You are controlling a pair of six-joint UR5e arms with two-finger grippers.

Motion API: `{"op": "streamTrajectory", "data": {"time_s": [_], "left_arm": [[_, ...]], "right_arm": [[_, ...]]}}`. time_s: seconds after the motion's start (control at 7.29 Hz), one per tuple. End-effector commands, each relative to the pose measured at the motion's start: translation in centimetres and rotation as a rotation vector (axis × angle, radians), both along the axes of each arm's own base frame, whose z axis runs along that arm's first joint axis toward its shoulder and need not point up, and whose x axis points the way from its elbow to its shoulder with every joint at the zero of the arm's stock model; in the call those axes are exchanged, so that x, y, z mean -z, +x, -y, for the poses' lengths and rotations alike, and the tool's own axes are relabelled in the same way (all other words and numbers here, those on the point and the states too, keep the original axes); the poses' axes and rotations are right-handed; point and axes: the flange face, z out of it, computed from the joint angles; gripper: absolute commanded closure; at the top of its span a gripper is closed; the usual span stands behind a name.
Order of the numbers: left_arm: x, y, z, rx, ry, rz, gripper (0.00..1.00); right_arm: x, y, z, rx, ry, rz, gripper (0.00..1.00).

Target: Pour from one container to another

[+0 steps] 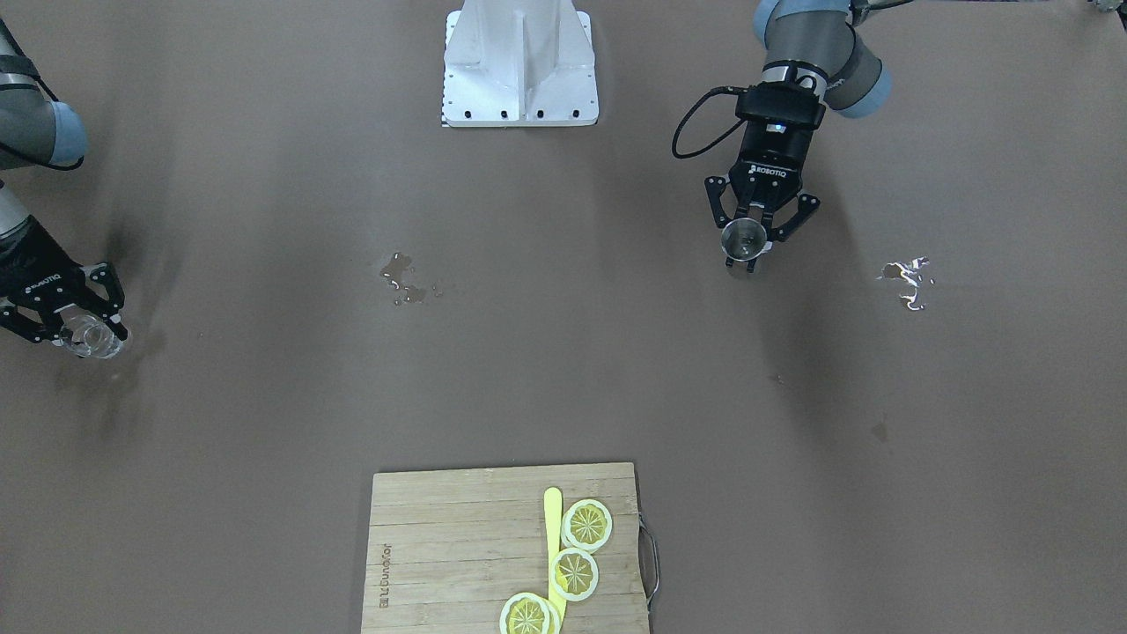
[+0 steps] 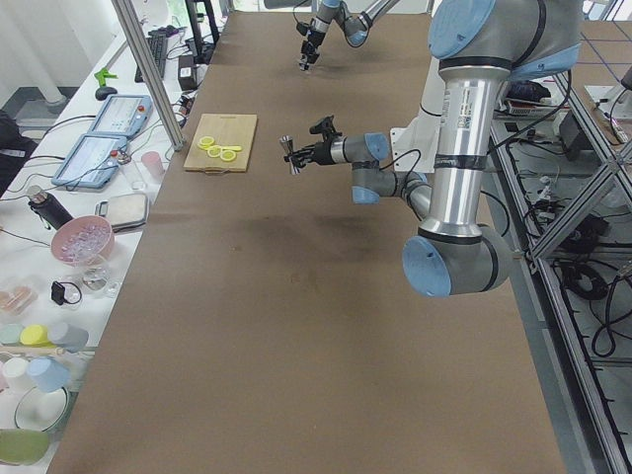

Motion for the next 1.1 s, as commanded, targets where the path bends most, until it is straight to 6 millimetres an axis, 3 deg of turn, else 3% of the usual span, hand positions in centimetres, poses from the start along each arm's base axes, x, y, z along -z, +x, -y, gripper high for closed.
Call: {"op": "streamTrajectory", "data": {"time_s": [0.0,0.27,0.55,0.82,0.96], "left_arm": [[0.5,-0.3,0.6,-0.16,0.122,0.101,1.0],[1.8,0.1,1.9,-0.321,0.226,0.119,1.0],[3.6,1.6,6.3,-0.459,0.334,0.154,1.0],[4.8,4.2,12.9,-0.569,0.438,0.169,1.0],[5.2,5.8,14.7,-0.621,0.459,0.158,1.0]], "right_arm": [[2.4,0.8,-0.8,0.035,0.098,-0.01,1.0],[5.3,-0.5,-1.1,0.128,0.241,-0.028,1.0],[9.6,-2.7,-1.7,0.2,0.31,0.036,1.0],[18.4,-3.0,4.9,0.322,0.385,0.086,1.0],[23.6,-3.9,7.1,0.349,0.397,0.112,1.0]]}}
